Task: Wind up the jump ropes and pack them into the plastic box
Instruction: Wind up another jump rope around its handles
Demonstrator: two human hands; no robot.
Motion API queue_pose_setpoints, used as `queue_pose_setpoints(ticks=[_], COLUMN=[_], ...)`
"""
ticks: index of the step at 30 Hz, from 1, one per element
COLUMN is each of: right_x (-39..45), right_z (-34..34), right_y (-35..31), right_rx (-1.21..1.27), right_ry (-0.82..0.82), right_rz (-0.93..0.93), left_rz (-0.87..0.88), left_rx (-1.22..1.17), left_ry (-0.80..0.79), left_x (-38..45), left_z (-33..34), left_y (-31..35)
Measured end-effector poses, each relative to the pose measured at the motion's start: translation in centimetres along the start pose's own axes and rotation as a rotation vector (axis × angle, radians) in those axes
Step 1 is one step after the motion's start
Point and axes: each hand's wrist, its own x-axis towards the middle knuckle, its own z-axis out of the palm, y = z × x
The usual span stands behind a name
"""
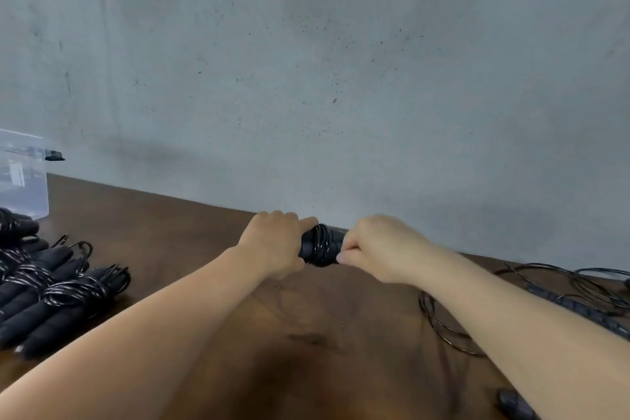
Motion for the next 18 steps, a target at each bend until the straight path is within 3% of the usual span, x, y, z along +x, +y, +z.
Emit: queue_pose_setpoints(ticks=[3, 10, 14, 18], right_x=[0.6, 2.6, 3.0, 3.5], right_z=[-2.6, -3.3, -1.5, 1.1], right_y=[0.2, 1.3, 2.3, 2.7], right_rx=[-0.025, 0.454, 0.908, 1.328], right_ry=[-0.039, -0.153, -0.096, -0.107], right_rz=[-0.059, -0.055, 0.002, 0.063], left_rz=[0.118, 0.179, 0.149, 0.176], left_rx=[-0.152, -0.655, -1.122, -1.349], left_ry=[-0.132, -0.505, -0.488, -0.459], left_x=[-0.4, -1.2, -1.9, -1.8], left_z=[-1.0, -2.5, -2.5, -1.1], left_y=[0.1, -0.3, -1.2, -1.3])
